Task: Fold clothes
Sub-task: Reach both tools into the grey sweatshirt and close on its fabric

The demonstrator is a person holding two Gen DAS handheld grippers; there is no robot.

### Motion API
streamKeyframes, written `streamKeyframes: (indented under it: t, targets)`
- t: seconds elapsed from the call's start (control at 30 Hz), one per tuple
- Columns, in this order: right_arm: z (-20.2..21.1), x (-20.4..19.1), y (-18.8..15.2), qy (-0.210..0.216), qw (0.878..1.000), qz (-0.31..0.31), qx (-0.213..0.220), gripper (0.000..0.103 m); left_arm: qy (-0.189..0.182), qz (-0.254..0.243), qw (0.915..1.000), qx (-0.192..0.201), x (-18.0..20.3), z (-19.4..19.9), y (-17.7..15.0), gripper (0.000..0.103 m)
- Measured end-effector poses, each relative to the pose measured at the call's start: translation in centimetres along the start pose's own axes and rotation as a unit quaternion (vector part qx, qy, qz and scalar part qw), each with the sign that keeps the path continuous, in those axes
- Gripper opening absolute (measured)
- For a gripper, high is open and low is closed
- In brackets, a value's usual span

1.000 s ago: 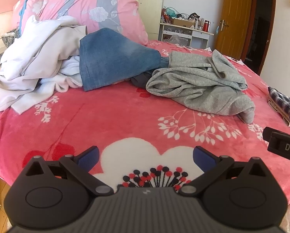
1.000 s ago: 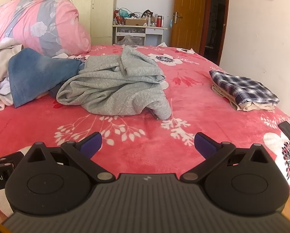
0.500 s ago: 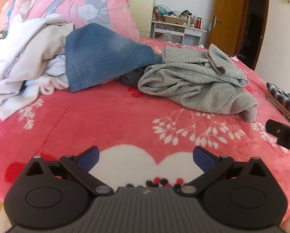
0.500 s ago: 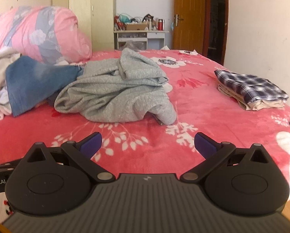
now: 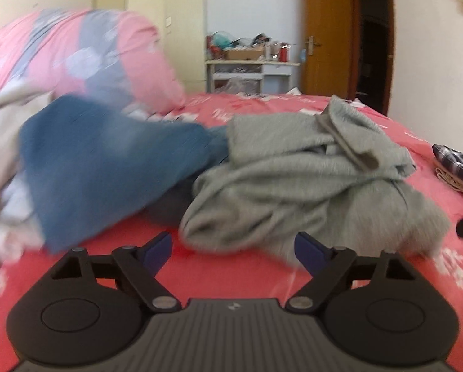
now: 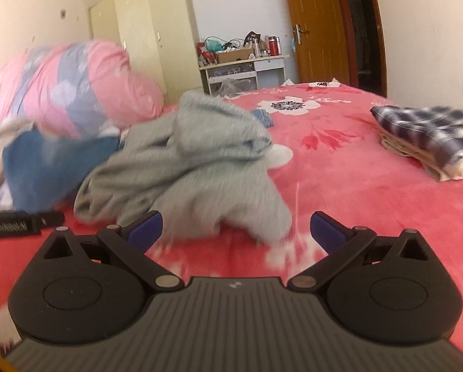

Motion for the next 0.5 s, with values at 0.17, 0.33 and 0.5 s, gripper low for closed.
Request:
streamKeyframes:
  t: [0.17, 0.33, 0.5]
  targets:
    - [-6.2, 1.5, 2.9, 0.023, 0.998, -0.052, -0.023, 0.102, -0.027, -0.082, 0.9963, -0.003, 2.5, -6.2, 2.4, 0.098]
    - [-11.3, 2.6, 1.5, 0.043, 0.99, -0.102, -0.084, 0.102, -0.017, -0.137, 0.9901, -0.026, 4.7, -11.1, 2.7, 0.088]
    - [-12.6, 3.3, -0.8, 0.055, 0.983, -0.141, -0.107, 0.102, -0.007, -0.113, 0.9931, -0.033, 5.1, -12.1, 2.4, 0.056]
Point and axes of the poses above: each gripper's, at about its wrist camera, not at the fingertips, and z roughly against the way its jaws point, x to its right, y to its top, the point moved 9 cm from there along -z, roughly the way its jaws point, and after that the axes turned 10 degrees about -z, right-handed, at the moved point
